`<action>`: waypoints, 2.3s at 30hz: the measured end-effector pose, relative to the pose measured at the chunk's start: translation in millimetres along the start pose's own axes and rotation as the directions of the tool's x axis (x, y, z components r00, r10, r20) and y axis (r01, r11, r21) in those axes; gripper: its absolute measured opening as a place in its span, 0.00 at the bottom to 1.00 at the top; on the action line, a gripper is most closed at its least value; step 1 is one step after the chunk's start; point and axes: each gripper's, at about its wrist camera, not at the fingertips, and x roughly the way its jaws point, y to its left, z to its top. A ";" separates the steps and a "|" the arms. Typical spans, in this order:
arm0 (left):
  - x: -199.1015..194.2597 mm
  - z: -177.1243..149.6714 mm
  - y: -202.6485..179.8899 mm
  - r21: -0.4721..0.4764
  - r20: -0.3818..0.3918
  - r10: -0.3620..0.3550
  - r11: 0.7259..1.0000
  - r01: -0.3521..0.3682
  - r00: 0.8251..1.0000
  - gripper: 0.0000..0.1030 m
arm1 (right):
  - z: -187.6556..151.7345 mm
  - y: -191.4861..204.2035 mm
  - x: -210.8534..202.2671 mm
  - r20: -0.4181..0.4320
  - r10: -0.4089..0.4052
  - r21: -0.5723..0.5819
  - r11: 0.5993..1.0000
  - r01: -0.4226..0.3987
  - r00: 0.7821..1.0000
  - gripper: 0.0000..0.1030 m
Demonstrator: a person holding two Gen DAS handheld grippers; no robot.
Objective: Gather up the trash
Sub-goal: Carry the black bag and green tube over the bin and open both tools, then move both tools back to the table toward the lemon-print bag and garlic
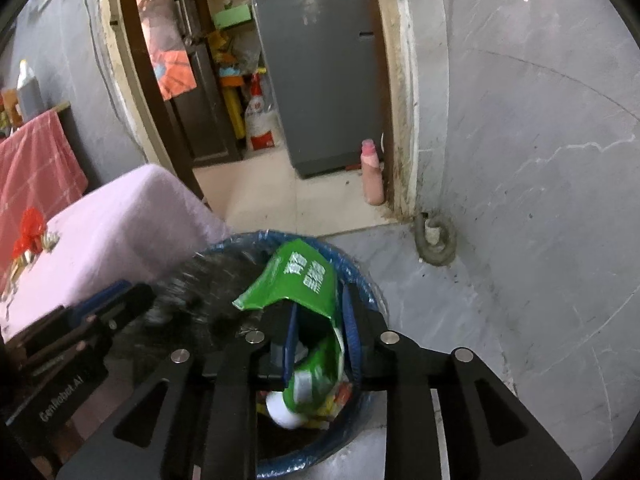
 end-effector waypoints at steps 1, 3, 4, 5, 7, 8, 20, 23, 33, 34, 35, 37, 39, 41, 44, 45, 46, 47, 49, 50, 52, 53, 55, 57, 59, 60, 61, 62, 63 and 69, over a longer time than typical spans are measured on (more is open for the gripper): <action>-0.7 -0.3 -0.7 0.000 0.002 0.001 1.000 -0.001 1.000 0.24 | -1.0 -0.2 1.3 -0.011 0.003 -0.002 1.000 -0.003 1.000 0.21; -2.0 -0.6 -2.1 -0.002 0.008 0.004 1.000 -0.004 1.000 0.24 | -1.4 0.1 1.7 -0.019 0.007 -0.007 1.000 -0.008 1.000 0.22; -2.6 -0.7 -2.6 -0.004 0.011 0.004 1.000 -0.004 1.000 0.25 | -1.3 0.2 0.4 -0.022 0.012 -0.009 1.000 -0.012 1.000 0.22; -3.3 -0.5 -3.2 -0.007 0.015 0.003 1.000 -0.003 1.000 0.25 | -1.2 0.3 -0.4 -0.025 0.014 -0.009 1.000 -0.014 1.000 0.24; -5.7 -0.5 -3.6 -0.012 0.026 0.001 1.000 -0.001 1.000 0.27 | -0.8 -0.1 -3.2 -0.023 0.019 -0.009 1.000 -0.020 1.000 0.25; -6.9 -0.4 -3.9 -0.014 0.031 -0.001 1.000 0.001 1.000 0.28 | -0.7 -0.3 -4.7 -0.019 0.019 -0.009 1.000 -0.019 1.000 0.26; -54.8 21.2 14.7 -0.076 0.164 0.021 0.997 -0.009 0.986 0.51 | 11.3 10.9 -57.2 0.231 0.015 -0.002 1.000 -0.015 0.973 0.49; -71.5 26.7 25.4 -0.095 0.190 0.044 0.995 -0.026 0.981 0.57 | 15.7 18.2 -72.8 0.294 0.004 -0.008 1.000 -0.002 0.956 0.52; -138.4 40.5 57.5 -0.103 0.306 0.117 0.991 -0.090 0.945 0.92 | 24.9 51.0 -116.4 0.422 0.020 0.017 0.999 -0.030 0.906 1.00; -144.0 40.6 61.7 -0.105 0.313 0.120 0.990 -0.091 0.942 0.92 | 26.7 55.6 -120.3 0.430 0.023 0.015 0.999 -0.033 0.903 1.00; -149.3 41.7 65.6 -0.108 0.317 0.124 0.990 -0.094 0.940 0.92 | 28.3 60.3 -124.5 0.437 0.030 0.014 0.999 -0.040 0.899 1.00; -159.8 42.8 74.2 -0.117 0.321 0.138 0.988 -0.105 0.937 0.92 | 29.8 71.2 -132.2 0.447 0.038 0.005 0.999 -0.045 0.894 1.00; -170.2 40.7 82.6 -0.120 0.328 0.151 0.986 -0.117 0.933 0.94 | 30.7 81.3 -138.3 0.459 0.045 -0.010 0.999 -0.046 0.887 1.00; -181.8 39.6 91.8 -0.123 0.335 0.170 0.983 -0.136 0.927 0.96 | 31.1 93.7 -143.2 0.468 0.060 -0.024 0.998 -0.056 0.882 1.00; -197.2 35.5 109.3 -0.129 0.344 0.202 0.977 -0.167 0.917 0.96 | 30.4 111.1 -148.1 0.476 0.091 -0.036 0.996 -0.084 0.875 1.00; -202.8 34.0 116.4 -0.134 0.345 0.214 0.975 -0.178 0.914 0.96 | 30.7 117.1 -148.3 0.477 0.096 -0.039 0.995 -0.089 0.874 1.00; -206.0 33.1 121.6 -0.139 0.347 0.224 0.973 -0.186 0.911 0.96 | 30.9 126.1 -148.3 0.478 0.109 -0.048 0.994 -0.098 0.871 1.00; -210.4 31.4 129.1 -0.145 0.347 0.237 0.969 -0.198 0.907 0.96 | 30.7 132.3 -147.0 0.479 0.118 -0.055 0.993 -0.104 0.870 1.00; -217.8 28.0 143.2 -0.153 0.345 0.265 0.962 -0.225 0.900 0.96 | 31.8 148.7 -144.2 0.478 0.140 -0.073 0.990 -0.120 0.867 1.00; -221.6 26.5 151.3 -0.160 0.344 0.282 0.958 -0.239 0.896 0.97 | 32.4 154.8 -142.4 0.474 0.152 -0.079 0.988 -0.129 0.867 1.00; -227.6 22.7 168.2 -0.180 0.341 0.312 0.948 -0.264 0.887 0.97 | 32.9 171.3 -137.8 0.469 0.174 -0.098 0.985 -0.145 0.866 1.00; -231.3 20.8 178.2 -0.192 0.337 0.330 0.941 -0.278 0.882 0.97 | 33.1 177.4 -135.7 0.468 0.183 -0.105 0.983 -0.152 0.865 1.00; -236.2 16.9 194.7 -0.207 0.332 0.359 0.930 -0.304 0.873 0.97 | 33.8 191.3 -130.2 0.461 0.205 -0.118 0.978 -0.170 0.863 1.00; -239.9 11.9 210.9 -0.220 0.326 0.386 0.919 -0.327 0.863 0.97 | 34.0 207.5 -122.9 0.456 0.229 -0.129 0.973 -0.191 0.860 1.00; -243.3 7.2 226.6 -0.235 0.318 0.411 0.907 -0.349 0.854 0.97 | 33.1 219.9 -116.9 0.447 0.249 -0.141 0.968 -0.207 0.859 1.00; -244.8 4.3 234.7 -0.242 0.311 0.422 0.901 -0.359 0.851 0.97 | 33.3 225.6 -113.7 0.442 0.256 -0.147 0.966 -0.211 0.860 1.00; -246.6 1.3 241.8 -0.247 0.306 0.431 0.897 -0.366 0.849 0.97 | 32.6 233.0 -108.3 0.432 0.266 -0.157 0.963 -0.219 0.862 1.00; -248.2 -1.9 250.0 -0.253 0.301 0.442 0.891 -0.377 0.845 0.97 | 32.4 237.9 -104.6 0.425 0.274 -0.162 0.961 -0.226 0.863 1.00; -248.6 -3.4 256.2 -0.257 0.297 0.450 0.887 -0.383 0.842 0.97 | 32.5 242.8 -101.1 0.418 0.282 -0.166 0.958 -0.232 0.864 1.00; -247.9 -15.0 292.3 -0.278 0.258 0.485 0.866 -0.417 0.836 0.97 | 30.2 273.9 -77.3 0.368 0.328 -0.204 0.941 -0.269 0.870 1.00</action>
